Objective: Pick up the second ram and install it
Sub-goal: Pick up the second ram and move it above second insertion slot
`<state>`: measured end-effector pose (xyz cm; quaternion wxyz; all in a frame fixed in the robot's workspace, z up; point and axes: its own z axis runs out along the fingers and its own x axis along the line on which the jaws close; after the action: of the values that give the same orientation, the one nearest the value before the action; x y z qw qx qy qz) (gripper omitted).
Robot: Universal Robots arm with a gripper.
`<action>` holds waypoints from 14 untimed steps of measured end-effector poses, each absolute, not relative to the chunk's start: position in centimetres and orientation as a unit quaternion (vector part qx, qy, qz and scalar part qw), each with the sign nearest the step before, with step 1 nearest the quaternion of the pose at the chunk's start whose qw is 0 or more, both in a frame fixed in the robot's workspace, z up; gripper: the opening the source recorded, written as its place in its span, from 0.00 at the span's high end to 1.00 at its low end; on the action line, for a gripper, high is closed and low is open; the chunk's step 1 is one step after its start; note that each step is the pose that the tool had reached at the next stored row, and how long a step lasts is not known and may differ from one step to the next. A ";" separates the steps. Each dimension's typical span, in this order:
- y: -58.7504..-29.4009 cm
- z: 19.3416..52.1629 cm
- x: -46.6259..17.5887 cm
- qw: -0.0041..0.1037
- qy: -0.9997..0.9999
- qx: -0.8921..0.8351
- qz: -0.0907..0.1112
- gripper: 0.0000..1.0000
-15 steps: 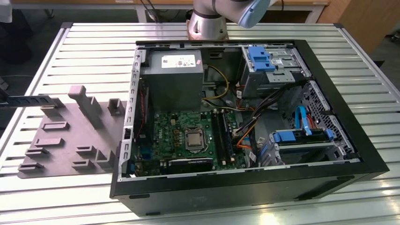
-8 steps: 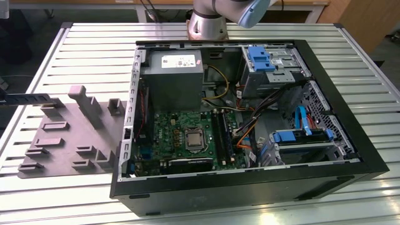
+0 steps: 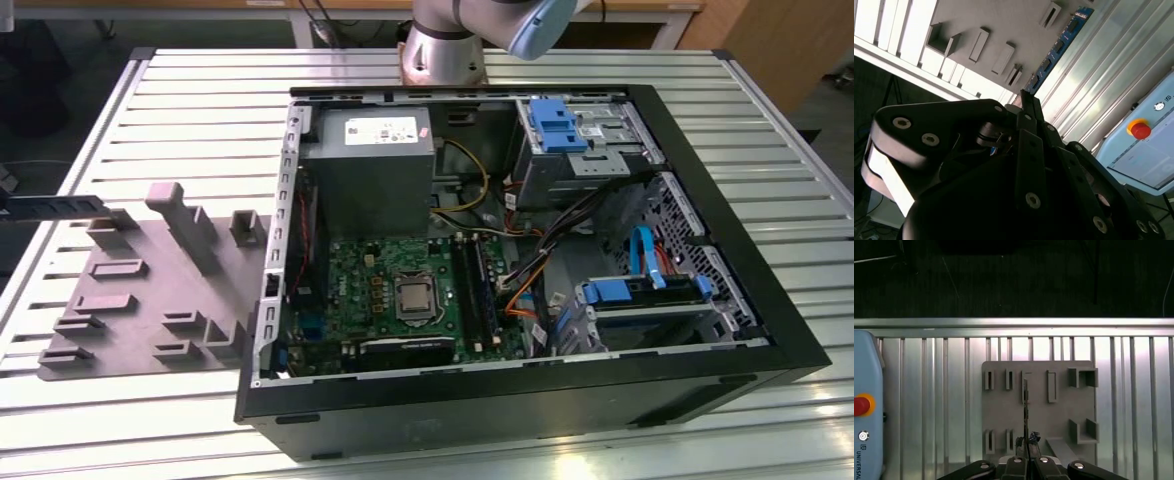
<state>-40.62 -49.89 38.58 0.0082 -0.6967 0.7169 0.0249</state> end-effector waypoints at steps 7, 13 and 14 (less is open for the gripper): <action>-49.9 38.8 -40.6 0.008 0.717 -0.697 0.025 0.88; -49.9 38.9 -40.6 0.008 0.717 -0.697 0.025 0.88; -49.9 38.9 -40.6 0.008 0.717 -0.697 0.025 0.88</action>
<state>-40.59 -49.88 38.87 0.0082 -0.6966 0.7170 0.0248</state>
